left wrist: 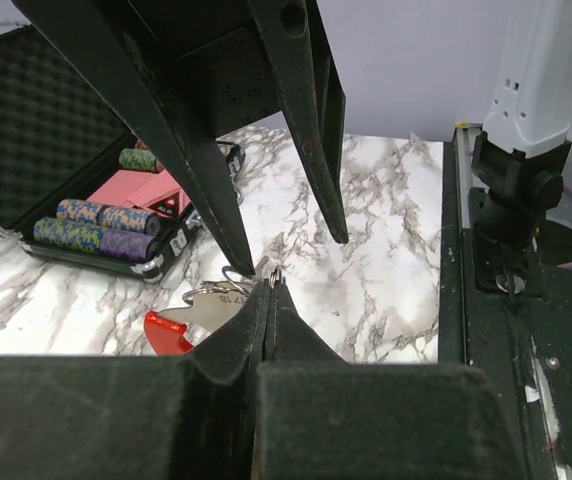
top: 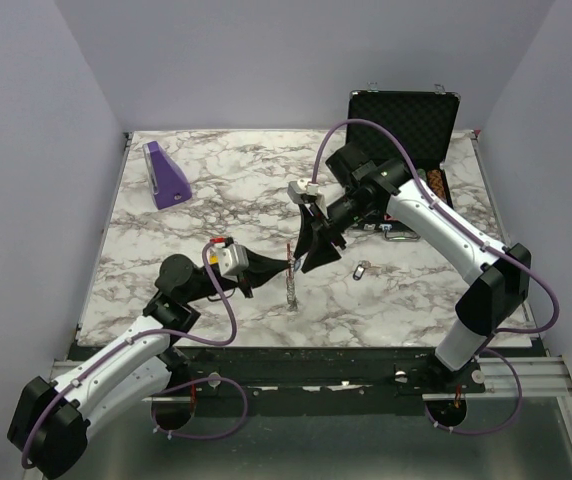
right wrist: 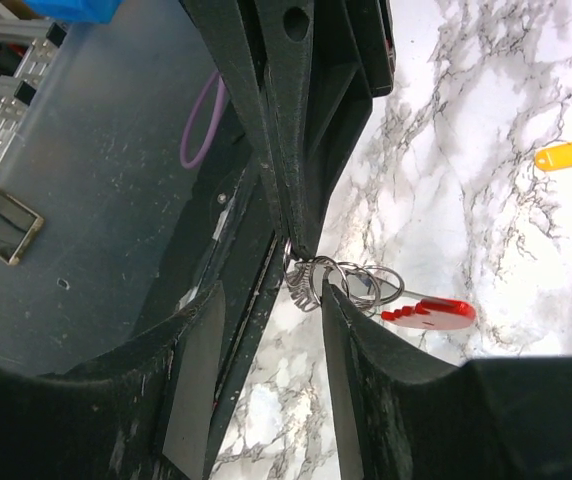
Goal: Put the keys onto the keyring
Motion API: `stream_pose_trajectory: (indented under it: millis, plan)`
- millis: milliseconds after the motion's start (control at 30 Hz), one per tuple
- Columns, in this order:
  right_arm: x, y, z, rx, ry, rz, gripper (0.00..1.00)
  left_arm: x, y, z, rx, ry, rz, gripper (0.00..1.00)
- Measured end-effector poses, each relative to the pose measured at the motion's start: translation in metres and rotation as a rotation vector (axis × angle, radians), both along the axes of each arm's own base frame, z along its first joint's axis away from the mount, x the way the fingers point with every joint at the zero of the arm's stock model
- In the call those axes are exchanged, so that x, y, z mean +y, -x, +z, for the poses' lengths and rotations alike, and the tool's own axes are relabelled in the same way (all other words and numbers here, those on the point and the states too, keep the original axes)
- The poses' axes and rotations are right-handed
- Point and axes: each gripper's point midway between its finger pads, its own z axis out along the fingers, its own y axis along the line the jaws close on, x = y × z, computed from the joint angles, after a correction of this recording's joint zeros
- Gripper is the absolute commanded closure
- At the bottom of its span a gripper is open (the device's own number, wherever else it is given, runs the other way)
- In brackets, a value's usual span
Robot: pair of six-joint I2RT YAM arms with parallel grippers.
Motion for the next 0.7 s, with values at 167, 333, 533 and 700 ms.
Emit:
stream_pose_trajectory:
  millis: [167,333,533,700]
  plan:
    - [0.0,0.002,-0.004,0.018,0.002,0.001,0.51,0.001,0.001,-0.001,0.042,0.055,0.006,1.0]
    - [0.001,0.001,-0.004,0.022,-0.001,-0.002,0.54,0.002,0.001,0.003,0.081,0.115,0.013,1.0]
    - [0.003,0.001,-0.001,0.034,-0.011,-0.005,0.56,0.003,-0.002,0.005,0.131,0.165,0.025,1.0]
    - [0.005,0.001,0.001,0.041,-0.024,-0.006,0.59,0.005,-0.006,0.009,0.162,0.206,0.05,1.0]
